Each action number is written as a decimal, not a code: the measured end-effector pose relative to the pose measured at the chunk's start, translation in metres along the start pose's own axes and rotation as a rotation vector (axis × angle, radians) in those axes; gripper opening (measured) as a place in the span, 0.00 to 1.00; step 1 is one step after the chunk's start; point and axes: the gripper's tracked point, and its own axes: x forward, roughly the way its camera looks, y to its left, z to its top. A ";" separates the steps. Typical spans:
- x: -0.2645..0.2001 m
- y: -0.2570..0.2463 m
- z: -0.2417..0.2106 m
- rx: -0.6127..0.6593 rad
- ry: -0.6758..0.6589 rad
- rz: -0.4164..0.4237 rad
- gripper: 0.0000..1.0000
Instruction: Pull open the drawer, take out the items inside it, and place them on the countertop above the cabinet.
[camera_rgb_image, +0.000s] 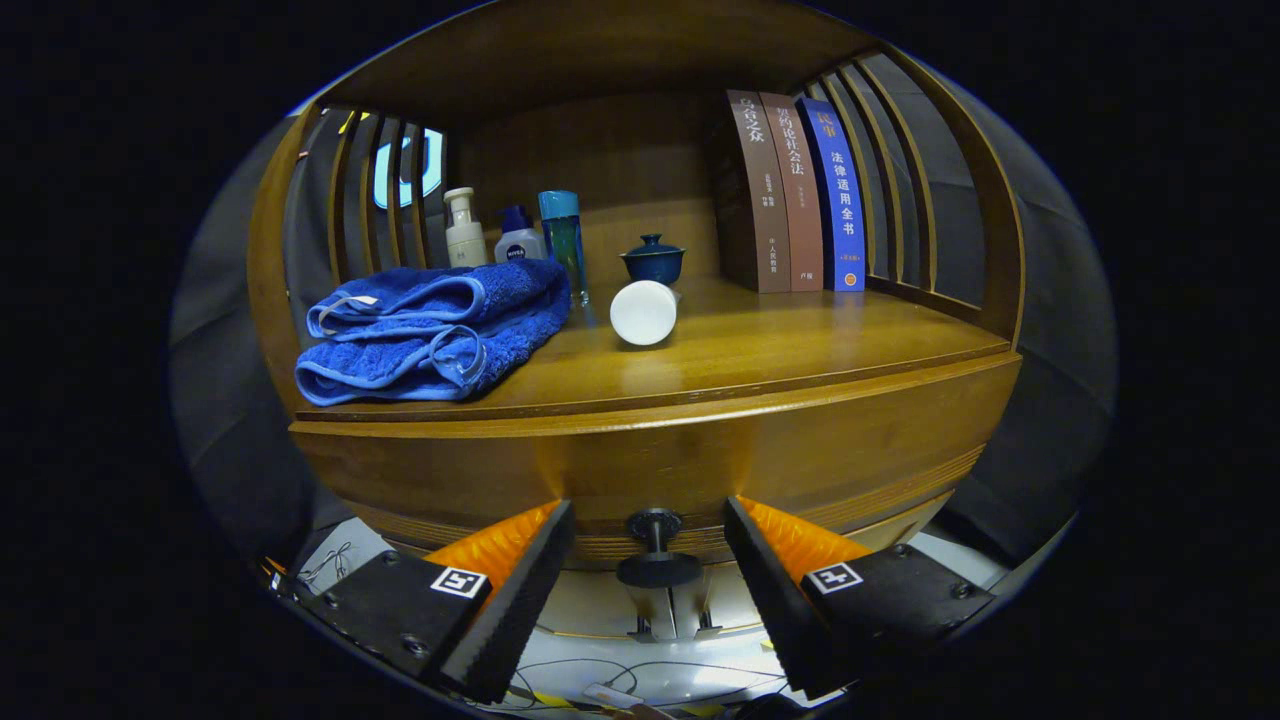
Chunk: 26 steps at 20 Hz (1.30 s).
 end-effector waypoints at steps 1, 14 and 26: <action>0.000 0.000 0.000 -0.004 0.001 -0.001 1.00; -0.119 0.017 0.062 -0.003 -0.118 0.068 1.00; -0.277 0.017 0.127 -0.070 -0.362 0.039 0.99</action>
